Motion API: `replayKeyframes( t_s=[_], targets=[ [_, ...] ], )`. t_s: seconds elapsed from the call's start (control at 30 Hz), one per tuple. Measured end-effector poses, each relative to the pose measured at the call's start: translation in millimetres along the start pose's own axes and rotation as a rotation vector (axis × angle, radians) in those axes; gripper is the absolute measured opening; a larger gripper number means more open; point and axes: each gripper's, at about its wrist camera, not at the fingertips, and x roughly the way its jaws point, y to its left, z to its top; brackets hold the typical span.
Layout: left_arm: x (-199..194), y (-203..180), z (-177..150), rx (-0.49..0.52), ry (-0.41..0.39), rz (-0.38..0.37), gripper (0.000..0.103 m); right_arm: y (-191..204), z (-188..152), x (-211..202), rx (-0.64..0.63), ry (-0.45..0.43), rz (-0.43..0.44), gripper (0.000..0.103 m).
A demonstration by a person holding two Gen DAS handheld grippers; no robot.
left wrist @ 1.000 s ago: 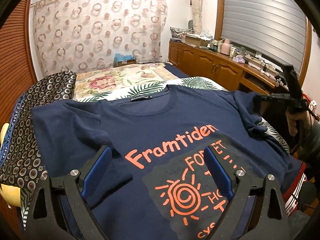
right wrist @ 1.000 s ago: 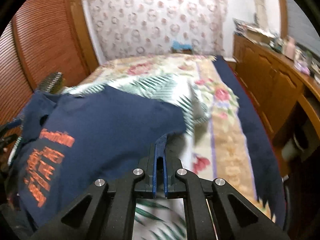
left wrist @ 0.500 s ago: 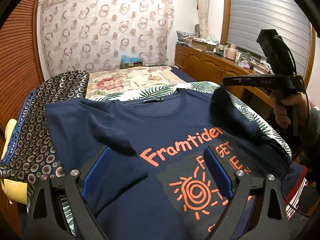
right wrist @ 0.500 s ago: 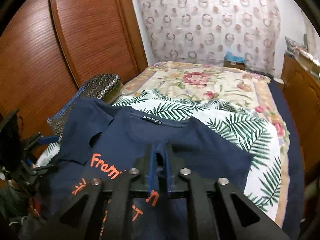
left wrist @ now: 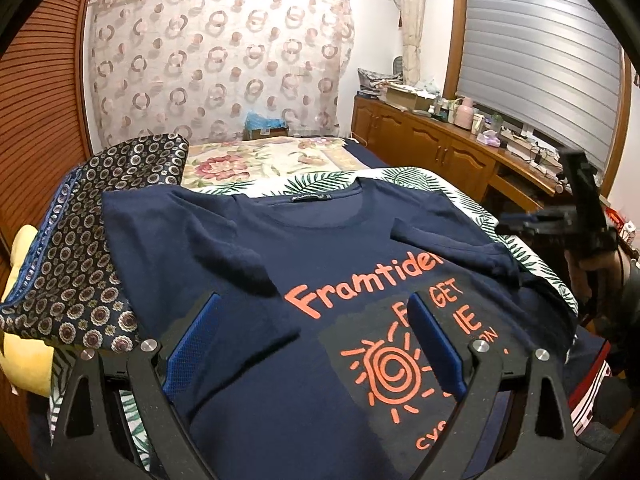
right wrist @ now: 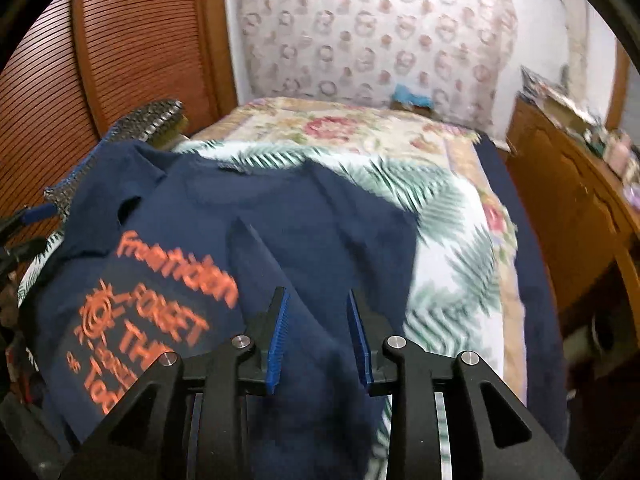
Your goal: Fold small clothes
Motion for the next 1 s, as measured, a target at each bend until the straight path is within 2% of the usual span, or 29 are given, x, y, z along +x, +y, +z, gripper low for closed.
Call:
replayKeyframes(
  t_s=[0.23,0.43,0.6,0.67,0.7,0.87,1.0],
  targets=[
    [9,-8,-7,0.000,0.027,-0.020,0.094,-4,-30,-4,0.058,0.052,-0.009,0.030],
    [16,-14,-12,0.009,0.050,-0.028,0.094,-16,-28,-3,0.103,0.061,0.005,0.030],
    [17,-17,-13,0.013,0.055,-0.031,0.094,-12,-23,3,0.087,0.053,0.032,0.030],
    [17,-17,-14,0.014,0.057,-0.032,0.094,-12,-25,5,0.070,0.036,0.022,0.011],
    [17,-18,-15,0.015,0.059,-0.031,0.094,-10,-25,6,0.063,0.028,0.030,0.009],
    [17,-17,-17,0.017,0.064,-0.027,0.094,10,-28,-8,0.018,-0.033,0.080,0.008],
    [18,-17,-18,0.017,0.066,-0.027,0.094,33,-35,-20,-0.050,-0.049,0.135,0.008]
  ],
)
